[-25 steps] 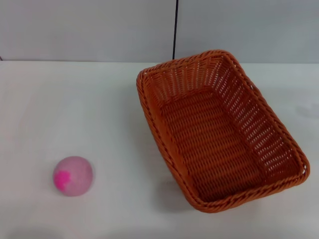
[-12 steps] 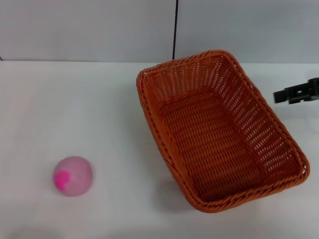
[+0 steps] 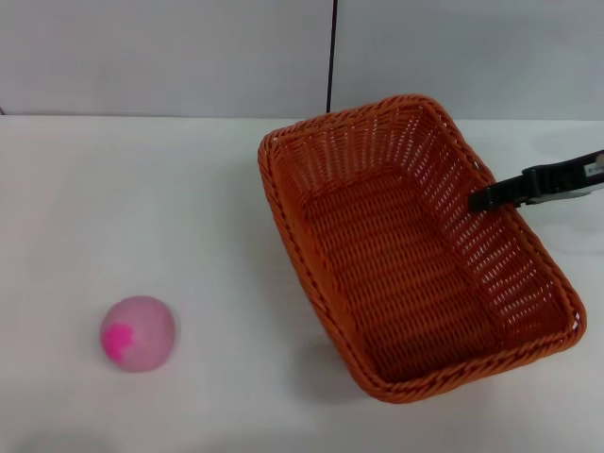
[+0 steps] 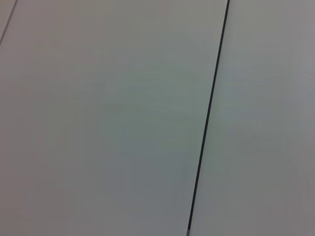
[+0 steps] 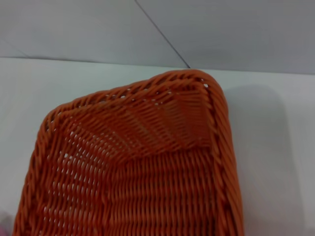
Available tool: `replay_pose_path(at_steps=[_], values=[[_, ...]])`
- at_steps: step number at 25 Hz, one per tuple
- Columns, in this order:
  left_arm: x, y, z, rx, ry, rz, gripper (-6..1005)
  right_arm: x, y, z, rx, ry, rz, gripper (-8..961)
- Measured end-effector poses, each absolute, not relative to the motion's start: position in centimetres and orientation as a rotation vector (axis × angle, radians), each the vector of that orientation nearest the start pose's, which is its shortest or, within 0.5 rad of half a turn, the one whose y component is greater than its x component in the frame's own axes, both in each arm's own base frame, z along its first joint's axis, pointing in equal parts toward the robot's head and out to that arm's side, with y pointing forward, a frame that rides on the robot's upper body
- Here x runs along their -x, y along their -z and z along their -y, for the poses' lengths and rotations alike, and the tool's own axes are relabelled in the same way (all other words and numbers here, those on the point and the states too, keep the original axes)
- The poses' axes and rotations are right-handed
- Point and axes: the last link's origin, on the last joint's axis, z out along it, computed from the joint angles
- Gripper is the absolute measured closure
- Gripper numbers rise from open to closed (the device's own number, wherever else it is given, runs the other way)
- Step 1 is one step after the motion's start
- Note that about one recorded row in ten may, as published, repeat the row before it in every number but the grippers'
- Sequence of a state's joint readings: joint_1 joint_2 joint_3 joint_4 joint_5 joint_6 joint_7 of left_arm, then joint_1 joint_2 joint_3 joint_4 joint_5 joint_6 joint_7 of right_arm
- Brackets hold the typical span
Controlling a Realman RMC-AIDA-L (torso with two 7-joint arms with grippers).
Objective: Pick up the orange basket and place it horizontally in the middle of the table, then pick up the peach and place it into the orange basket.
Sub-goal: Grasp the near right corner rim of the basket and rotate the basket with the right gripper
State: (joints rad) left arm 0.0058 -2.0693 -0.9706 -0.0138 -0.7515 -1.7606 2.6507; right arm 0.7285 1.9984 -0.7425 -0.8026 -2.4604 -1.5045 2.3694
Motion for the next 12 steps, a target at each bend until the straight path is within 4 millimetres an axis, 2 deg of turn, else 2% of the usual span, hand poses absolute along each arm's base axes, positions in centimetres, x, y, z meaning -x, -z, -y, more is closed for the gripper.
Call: replay_pose_path(at_steps=[12], values=[[40.0, -4.7, -14.0, 1.270, 0.869, 0.626, 200, -24.4, -0.5, -39.6, 2.468, -0.033, -1.486, 488]])
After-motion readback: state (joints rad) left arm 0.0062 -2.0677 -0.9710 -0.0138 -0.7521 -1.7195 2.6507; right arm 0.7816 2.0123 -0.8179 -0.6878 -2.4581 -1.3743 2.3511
